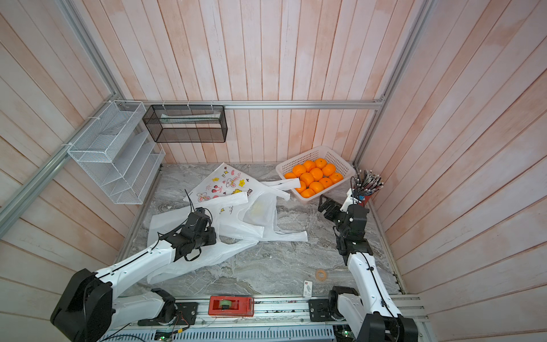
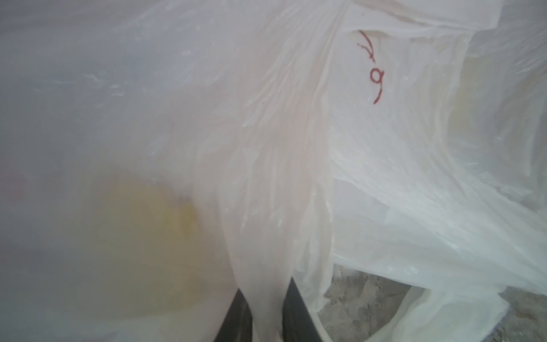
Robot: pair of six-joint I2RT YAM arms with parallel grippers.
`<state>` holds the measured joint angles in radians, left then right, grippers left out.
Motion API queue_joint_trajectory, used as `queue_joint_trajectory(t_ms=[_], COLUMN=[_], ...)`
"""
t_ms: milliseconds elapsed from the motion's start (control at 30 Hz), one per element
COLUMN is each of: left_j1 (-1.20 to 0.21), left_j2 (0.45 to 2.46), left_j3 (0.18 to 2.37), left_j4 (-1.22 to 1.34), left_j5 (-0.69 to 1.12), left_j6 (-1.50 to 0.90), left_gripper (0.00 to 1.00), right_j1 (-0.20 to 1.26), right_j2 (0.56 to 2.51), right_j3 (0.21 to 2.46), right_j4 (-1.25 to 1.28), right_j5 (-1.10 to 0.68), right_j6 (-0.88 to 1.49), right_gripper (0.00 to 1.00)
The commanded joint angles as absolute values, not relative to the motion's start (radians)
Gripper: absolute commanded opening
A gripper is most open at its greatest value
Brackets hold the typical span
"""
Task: Place the oranges into plastic bags & tie knots
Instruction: Pick up the plastic bag at the center of the board.
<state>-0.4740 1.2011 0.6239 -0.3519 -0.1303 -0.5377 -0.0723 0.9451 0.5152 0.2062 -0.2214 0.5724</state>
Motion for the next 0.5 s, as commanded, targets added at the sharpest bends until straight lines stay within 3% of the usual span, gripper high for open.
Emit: queue_joint_trajectory(t_ms=[0,133,333,467], left_j1=[-0.426,-0.373,-0.354,-0.354], left_j2=[1.136,1.091,1.08,1.049], left_j3=[0.629,0.593,0.598,0.634], left_j4=[-0.335,-0.302,-0.314,-0.339], left_j5=[-0.069,0.018,0.024,0.026], left_j6=[-0.519,-0.531,-0.503,-0.457], left_gripper=[0.2,0.23,0.0,0.0], right_j1=[-0.068,-0.069,-0.068,-0.068], right_j2=[0.962,0.974,0.983,0.993], right_j3=[0.542,0.548,0.552,0.572], right_j4=[0.173,0.172,0.178,0.147], right_j5=[-0.213,-0.219,-0.254,-0.268], right_j6=[0.546,0.543,0.541,0.512], right_gripper=[0.98,0.98,0.98,0.98])
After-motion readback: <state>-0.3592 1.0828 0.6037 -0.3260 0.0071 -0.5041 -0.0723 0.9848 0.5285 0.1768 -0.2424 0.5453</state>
